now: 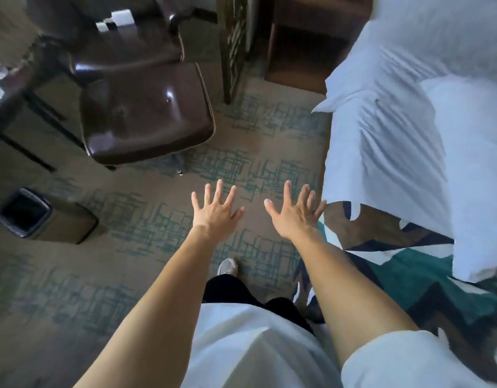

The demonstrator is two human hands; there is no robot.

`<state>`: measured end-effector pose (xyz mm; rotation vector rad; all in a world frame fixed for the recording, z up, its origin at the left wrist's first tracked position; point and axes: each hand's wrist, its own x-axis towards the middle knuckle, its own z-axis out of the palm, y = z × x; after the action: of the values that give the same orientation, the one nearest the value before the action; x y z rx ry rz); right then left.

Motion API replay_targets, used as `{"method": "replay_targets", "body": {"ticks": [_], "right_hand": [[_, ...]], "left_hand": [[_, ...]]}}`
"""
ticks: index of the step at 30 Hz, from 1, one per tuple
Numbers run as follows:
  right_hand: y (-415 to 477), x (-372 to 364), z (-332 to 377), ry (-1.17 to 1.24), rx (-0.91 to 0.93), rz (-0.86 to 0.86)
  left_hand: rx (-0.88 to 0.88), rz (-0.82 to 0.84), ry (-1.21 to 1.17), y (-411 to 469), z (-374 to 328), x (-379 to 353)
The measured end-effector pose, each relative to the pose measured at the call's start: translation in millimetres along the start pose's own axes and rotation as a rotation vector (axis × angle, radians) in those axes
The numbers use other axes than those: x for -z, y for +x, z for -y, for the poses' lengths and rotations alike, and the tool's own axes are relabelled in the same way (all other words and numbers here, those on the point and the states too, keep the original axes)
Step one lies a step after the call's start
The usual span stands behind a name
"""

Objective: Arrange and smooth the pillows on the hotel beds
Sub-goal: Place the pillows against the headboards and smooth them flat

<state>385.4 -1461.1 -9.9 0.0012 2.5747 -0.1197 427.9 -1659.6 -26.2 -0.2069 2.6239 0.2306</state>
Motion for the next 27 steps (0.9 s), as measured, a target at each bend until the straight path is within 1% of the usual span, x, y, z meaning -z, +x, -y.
{"method": "replay_targets", "body": {"ticks": [5, 10, 13, 19, 27], "right_hand": [[36, 31, -5, 0.068, -0.129, -0.049], [75, 55, -31, 0.128, -0.24, -0.084], [111, 72, -51, 0.197, -0.284, -0.11], [198, 123, -103, 0.295, -0.372, -0.143], [279, 192, -162, 0.408, -0.462, -0.134]], "left_hand": [[-0.117, -0.028, 0.091, 77, -1, 64], [-0.249, -0.005, 0.17, 146, -42, 100], [-0.327, 0.006, 0.229, 194, -81, 124], [-0.433, -0.017, 0.261, 288, -177, 176], [-0.563, 0.011, 0.349, 370, -286, 220]]}}
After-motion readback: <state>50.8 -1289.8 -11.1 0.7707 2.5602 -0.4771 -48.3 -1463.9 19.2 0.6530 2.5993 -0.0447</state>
